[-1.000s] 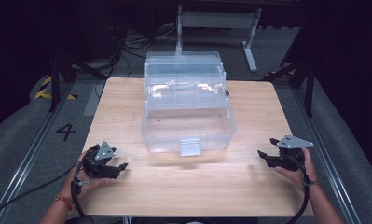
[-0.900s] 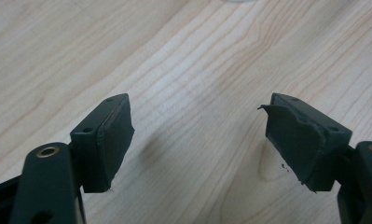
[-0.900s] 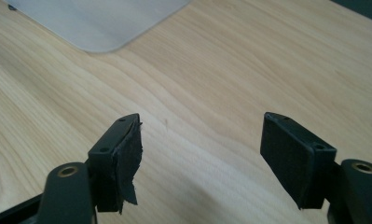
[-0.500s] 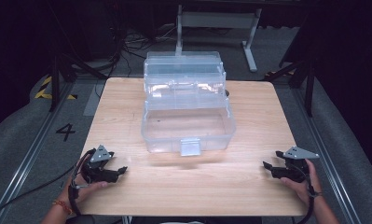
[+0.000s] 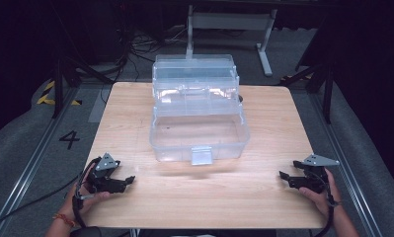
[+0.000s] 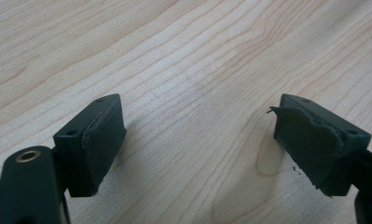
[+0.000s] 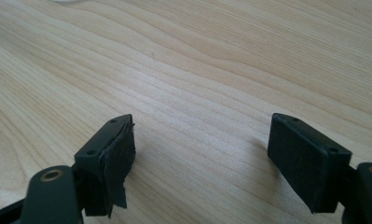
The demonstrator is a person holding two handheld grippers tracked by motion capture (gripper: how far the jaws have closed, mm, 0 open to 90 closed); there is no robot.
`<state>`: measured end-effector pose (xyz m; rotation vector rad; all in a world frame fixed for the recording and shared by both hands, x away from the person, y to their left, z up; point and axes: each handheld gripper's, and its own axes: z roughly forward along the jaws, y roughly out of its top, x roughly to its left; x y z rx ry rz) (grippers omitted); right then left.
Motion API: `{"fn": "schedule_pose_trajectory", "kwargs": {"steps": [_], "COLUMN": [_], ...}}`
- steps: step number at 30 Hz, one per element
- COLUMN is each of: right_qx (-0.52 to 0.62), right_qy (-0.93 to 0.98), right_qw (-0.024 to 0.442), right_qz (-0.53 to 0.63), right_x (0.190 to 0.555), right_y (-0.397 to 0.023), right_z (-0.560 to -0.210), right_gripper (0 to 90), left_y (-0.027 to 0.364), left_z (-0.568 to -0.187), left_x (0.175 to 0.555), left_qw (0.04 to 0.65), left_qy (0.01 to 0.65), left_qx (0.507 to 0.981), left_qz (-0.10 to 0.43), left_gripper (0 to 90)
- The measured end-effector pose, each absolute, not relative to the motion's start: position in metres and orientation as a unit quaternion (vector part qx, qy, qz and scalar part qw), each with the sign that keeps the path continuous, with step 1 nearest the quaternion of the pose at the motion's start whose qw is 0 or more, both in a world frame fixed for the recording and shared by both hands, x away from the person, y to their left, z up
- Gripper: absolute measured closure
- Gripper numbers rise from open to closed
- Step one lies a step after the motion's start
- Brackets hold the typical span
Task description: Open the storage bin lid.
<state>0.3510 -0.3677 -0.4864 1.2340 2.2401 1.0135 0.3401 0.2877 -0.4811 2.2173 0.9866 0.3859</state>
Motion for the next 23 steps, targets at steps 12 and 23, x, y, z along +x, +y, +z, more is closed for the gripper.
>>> {"fn": "schedule_pose_trajectory", "kwargs": {"steps": [12, 23], "right_qx": [0.44, 0.442], "right_qy": [0.799, 0.798], "right_qw": [0.193, 0.193], "right_qz": [0.361, 0.361], "right_x": [0.3512, 0.3513], "right_y": [-0.3679, -0.3679], "right_z": [-0.4864, -0.4865], "right_gripper": [22.9, 22.6], "left_y": [0.287, 0.2875], "left_z": [-0.4816, -0.4813], "left_x": [0.3401, 0.3406], "left_qw": [0.337, 0.335], "left_qy": [0.383, 0.38], "left_qx": [0.847, 0.848], "left_qz": [0.148, 0.155], "left_gripper": [15.6, 15.0]}}
